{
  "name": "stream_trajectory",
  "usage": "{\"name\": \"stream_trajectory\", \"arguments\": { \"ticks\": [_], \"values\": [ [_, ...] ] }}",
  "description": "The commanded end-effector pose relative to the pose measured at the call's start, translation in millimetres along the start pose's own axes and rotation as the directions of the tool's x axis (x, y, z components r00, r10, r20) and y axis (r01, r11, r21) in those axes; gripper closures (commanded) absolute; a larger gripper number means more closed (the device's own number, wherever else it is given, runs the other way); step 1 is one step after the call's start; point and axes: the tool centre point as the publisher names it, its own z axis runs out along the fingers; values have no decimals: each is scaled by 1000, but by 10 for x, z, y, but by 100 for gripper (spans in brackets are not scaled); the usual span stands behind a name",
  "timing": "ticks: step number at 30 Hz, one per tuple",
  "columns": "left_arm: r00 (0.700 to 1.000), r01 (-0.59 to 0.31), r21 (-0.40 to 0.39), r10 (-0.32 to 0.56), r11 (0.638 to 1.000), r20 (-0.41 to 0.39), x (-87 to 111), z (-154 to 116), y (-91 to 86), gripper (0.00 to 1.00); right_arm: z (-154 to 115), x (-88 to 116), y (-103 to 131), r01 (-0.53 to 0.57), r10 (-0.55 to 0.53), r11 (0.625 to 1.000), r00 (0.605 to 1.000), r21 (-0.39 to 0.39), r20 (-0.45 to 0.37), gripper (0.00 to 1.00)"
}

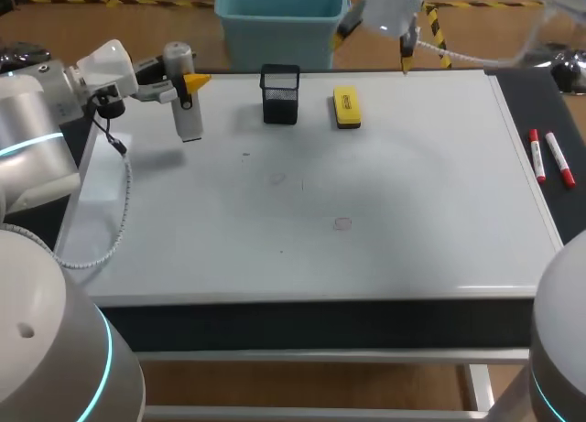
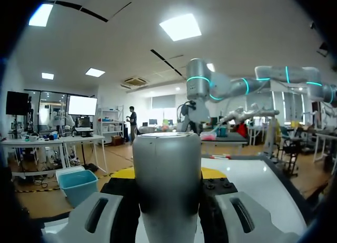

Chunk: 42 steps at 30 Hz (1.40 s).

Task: Pick up the inspection probe, press it on each red-marked spot on the whiteboard one by one, put down the probe, pick up the eraser, and wipe off all the red marks.

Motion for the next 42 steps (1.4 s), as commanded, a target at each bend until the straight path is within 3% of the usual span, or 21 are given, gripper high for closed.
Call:
{"name": "stream_trajectory", "arguments": {
  "ticks": [1,8,25,37,42],
  "values": [
    [1000,-1,4,1,1000,1,-3,9,1,100,90,-38,-51,20,-21,1000,941,-7,-337,0],
    [1000,-1,4,1,1000,1,-3,9,1,100,279,-11,3,106,-94,994,951,26,-295,0],
    [1000,-1,4,1,1000,1,-3,9,1,100,531,78,147,211,-208,977,965,3,-159,0],
    [1000,-1,4,1,1000,1,-3,9,1,100,727,87,186,272,-277,961,950,-55,-147,0],
    [1000,-1,4,1,1000,1,-3,9,1,100,818,35,169,293,-295,955,938,-35,-182,0]
  ]
}}
